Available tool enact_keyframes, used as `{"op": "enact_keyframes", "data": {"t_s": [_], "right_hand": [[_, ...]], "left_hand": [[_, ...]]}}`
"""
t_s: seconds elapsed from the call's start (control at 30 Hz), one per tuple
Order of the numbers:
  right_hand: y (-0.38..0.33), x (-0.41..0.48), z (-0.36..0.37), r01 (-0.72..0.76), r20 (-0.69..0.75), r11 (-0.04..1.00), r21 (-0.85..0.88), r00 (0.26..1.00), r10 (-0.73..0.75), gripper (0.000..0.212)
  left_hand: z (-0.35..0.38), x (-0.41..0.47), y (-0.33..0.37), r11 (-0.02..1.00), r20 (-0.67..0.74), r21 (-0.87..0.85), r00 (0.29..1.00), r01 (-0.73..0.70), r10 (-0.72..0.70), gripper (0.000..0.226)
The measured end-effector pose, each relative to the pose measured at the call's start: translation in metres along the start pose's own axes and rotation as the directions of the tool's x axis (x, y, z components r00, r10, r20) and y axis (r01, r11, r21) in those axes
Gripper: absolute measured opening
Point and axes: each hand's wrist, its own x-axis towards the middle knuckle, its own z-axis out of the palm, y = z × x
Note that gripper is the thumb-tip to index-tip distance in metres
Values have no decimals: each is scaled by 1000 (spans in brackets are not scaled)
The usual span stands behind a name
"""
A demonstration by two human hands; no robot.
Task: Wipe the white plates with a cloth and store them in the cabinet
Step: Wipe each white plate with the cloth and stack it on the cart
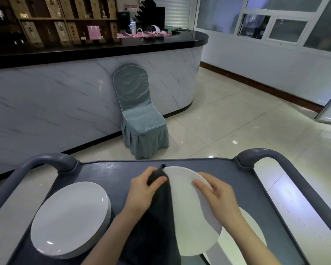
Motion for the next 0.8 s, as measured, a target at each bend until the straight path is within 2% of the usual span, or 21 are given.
{"op": "enact_keyframes", "data": {"t_s": [0.03,0.1,0.2,0.27,0.37,0.43,0.47,0.53,0.6,0.67,0.73,0.8], "right_hand": [[2,-2,0,-39,-57,996,76,997,43,22],[4,-6,1,-109,-118,977,181,984,132,23],[4,-4,-2,-146,-73,975,165,985,159,23],[-1,3,-6,-126,22,987,102,992,125,23],[-8,10,1,-46,199,998,-52,978,56,22],[-10,12,3,-13,240,996,-86,970,33,21],[-10,14,1,-18,216,998,-63,976,31,20],[-10,14,-5,-68,83,996,63,995,63,19],[-8,10,1,-116,-154,966,229,976,154,21],[-6,3,18,-167,-348,926,338,892,288,23],[-2,-4,31,-217,-368,906,364,860,354,21],[5,-6,31,-240,-291,923,299,899,328,21]], "left_hand": [[1,-6,-7,997,-76,-55,995,54,-58,24],[4,-13,-15,983,-128,-118,979,142,-157,26],[-2,-6,-13,989,-116,-44,983,141,-145,16],[-8,5,-3,997,-28,16,997,71,-71,15],[-9,14,12,989,217,132,976,-60,31,14],[-9,14,13,986,262,144,964,-77,37,8],[-9,11,9,993,216,110,976,-39,15,7],[-7,2,-3,993,18,-35,993,114,-113,11],[3,-12,-14,930,-162,-239,932,281,-324,17],[20,-26,-16,829,-212,-396,839,394,-501,22],[29,-31,-14,764,-227,-479,780,432,-583,24],[24,-28,-14,768,-251,-489,777,413,-577,21]]}}
